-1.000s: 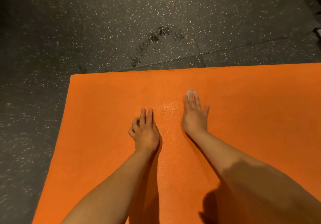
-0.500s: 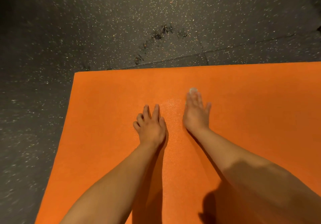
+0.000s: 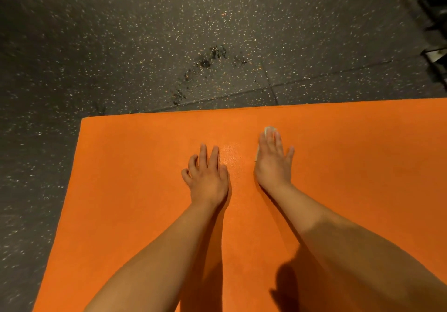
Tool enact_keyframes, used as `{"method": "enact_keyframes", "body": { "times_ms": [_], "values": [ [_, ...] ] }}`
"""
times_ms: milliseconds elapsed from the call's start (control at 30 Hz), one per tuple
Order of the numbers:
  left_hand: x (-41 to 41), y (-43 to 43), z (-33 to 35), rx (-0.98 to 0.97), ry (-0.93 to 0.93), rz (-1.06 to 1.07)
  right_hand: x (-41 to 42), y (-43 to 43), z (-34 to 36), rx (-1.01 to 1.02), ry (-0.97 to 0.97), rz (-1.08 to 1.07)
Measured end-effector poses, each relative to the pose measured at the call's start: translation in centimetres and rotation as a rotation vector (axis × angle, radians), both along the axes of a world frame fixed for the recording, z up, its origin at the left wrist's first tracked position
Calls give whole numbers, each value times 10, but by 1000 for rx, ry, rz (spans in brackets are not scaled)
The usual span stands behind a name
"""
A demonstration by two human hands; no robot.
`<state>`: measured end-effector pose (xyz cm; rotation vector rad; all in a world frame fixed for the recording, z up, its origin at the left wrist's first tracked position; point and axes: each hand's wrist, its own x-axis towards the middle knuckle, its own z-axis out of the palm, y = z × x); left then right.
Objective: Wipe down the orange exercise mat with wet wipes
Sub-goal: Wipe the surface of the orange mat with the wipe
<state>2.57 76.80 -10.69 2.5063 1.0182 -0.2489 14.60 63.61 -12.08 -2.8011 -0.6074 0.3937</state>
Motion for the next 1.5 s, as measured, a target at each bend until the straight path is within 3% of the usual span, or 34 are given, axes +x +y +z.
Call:
{"method": "enact_keyframes", "body": {
  "times_ms": [67, 133, 300, 433, 500, 600, 667, 833, 900, 1033, 1167, 1300, 1500],
  "values": [
    [-2, 1, -2, 21, -32, -2, 8, -4, 1, 1, -3, -115],
    [-3, 4, -5, 34, -82, 26, 4, 11, 2, 38, 17, -97],
    [8, 11, -4, 21, -157, 140, -16, 65, 4, 128, 153, 266],
    [23, 13, 0, 37, -113, 28, -6, 59, 4, 73, 133, 444],
    [27, 12, -1, 43, -71, -26, 8, 42, 2, 42, 77, 337],
    [27, 11, -3, 45, -54, -19, 25, 23, 4, 15, 57, 11],
    [27, 11, -4, 60, -57, -15, 23, 31, 7, 32, 76, -47],
    [39, 16, -2, 53, -78, 20, 5, 70, 11, 93, 183, 333],
    [45, 18, -2, 67, -77, -15, 14, 65, 10, 57, 139, 391],
    [54, 21, -4, 42, -39, 8, 49, 33, 6, 1, 47, 92],
    [62, 21, -5, 0, -46, 50, 68, 33, 9, 47, 86, -162],
    [59, 23, -9, -47, -94, 55, 56, 70, 12, 94, 129, -11],
    [49, 32, -15, -127, -236, 88, 32, 109, 17, 109, 242, 413]
  ]
}}
